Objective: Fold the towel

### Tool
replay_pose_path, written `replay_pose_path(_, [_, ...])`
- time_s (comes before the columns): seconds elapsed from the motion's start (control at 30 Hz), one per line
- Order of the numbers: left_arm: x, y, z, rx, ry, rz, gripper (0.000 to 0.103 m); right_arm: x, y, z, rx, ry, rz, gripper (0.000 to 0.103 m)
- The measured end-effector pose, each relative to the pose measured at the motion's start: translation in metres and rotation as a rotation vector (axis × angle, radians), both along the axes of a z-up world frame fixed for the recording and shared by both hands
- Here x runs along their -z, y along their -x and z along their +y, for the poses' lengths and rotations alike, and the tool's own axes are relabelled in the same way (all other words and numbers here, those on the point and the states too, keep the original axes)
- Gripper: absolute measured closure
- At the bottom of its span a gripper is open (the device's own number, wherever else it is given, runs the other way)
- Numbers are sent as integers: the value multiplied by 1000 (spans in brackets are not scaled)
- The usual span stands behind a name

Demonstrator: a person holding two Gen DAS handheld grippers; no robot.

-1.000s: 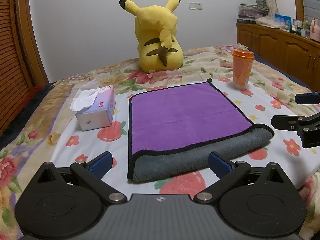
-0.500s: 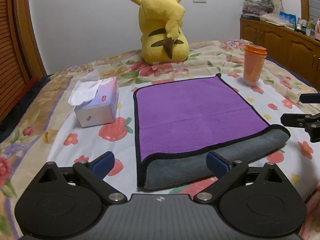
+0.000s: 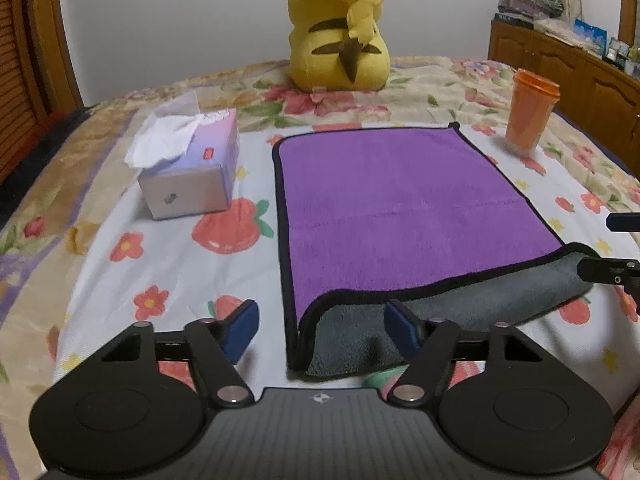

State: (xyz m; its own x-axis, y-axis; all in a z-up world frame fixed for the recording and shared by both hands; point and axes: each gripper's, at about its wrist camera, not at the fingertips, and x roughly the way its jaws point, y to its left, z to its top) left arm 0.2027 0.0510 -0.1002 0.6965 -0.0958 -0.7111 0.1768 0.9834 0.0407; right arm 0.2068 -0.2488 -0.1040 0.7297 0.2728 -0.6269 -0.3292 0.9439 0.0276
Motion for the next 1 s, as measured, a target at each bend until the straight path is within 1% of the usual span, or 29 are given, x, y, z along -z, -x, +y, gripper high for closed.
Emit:
replay_pose_path(0.17, [5,-4,2,2,13,25,39,8,-6,0,-6,0,44,0])
replay_pose_path(0.33, [8,-8,3,7,29,48,40,13,-12,-2,-7,-20,85,1])
replay_pose_path(0.4, [9,-8,3,8,36,54,42,14,-14,-3,-9,-25,100,7])
replay_pose_path(0.43, [9,-9,2,9,38,56,45,15,-15,-4,-9,-29,113,16])
replay_pose_path(0.53, [11,-9,2,16,38,71,53,19,-18,-7,-5,-48,154,19])
replay_pose_path(0.57, [12,-9,1,17,33,75,55,20,-19,-8,-6,-53,163,21])
replay_pose_path(0.67, [13,-8,-1,32,18,76,57,21,-20,-8,-28,-71,203,28])
replay_pose_path(0.7, [13,-7,-1,34,19,74,58,21,-19,-7,-31,-67,200,29])
replay_pose_path(0.87, [14,-8,0,33,23,82,71,18,-19,-8,-54,-65,198,45])
replay_pose_path(1.0, [15,-8,1,34,24,89,76,18,-21,-10,-56,-46,199,57])
